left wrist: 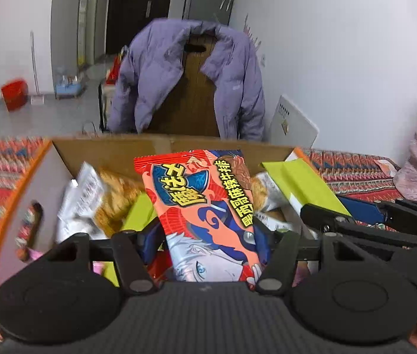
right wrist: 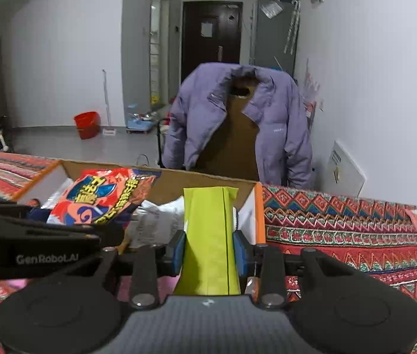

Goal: Organize snacks
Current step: 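Lift the printed bag and green bar and carry them over the box, then open both tools to drop the printed bag and green bar into the box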

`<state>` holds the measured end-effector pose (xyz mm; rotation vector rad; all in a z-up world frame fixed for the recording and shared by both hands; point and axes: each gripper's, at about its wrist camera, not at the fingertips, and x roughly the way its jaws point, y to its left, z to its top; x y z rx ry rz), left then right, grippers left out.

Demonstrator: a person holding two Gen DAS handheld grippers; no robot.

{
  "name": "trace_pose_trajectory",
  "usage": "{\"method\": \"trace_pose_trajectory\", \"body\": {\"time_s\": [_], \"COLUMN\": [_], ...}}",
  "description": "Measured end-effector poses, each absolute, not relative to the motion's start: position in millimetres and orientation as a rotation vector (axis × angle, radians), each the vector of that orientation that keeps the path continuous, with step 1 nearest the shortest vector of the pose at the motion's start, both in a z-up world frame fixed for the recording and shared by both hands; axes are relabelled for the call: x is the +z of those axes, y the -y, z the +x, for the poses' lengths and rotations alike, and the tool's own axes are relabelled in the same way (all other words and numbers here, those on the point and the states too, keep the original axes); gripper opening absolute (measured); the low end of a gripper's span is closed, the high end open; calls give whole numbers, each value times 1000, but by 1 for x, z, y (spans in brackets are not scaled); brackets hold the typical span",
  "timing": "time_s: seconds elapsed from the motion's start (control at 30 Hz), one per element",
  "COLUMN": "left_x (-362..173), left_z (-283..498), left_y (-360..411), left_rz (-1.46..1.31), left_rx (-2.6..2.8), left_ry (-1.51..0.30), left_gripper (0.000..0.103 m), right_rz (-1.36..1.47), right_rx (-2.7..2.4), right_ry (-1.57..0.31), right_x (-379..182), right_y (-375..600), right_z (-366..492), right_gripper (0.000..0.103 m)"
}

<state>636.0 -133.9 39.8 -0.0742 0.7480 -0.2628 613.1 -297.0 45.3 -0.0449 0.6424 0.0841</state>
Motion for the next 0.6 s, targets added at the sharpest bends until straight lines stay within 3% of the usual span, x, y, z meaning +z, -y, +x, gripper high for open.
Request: {"method": "trace_pose_trajectory", "body": {"time_s": [0.07,0.27,0.5,0.6], "left_x": [28,18,62,79], "left_z": [637,625,596,580], "left_y": [134,130,105,85], "left_rz": [-81,-37,7,47], "left_rx": [-284,-330,-324,-268], "left_ry": [-782,-754,-678,-660], "left_gripper": [64,74,79,79], "right_rz": [-60,1,-33,-54], "right_rx": [73,80,103,119], "right_ry": [-656,-647,-596,-590], "right_x": [37,37,78,97], "right_y": [297,306,301,299], "right_z": [617,612,587,567], "right_gripper": [34,50,56,67]}}
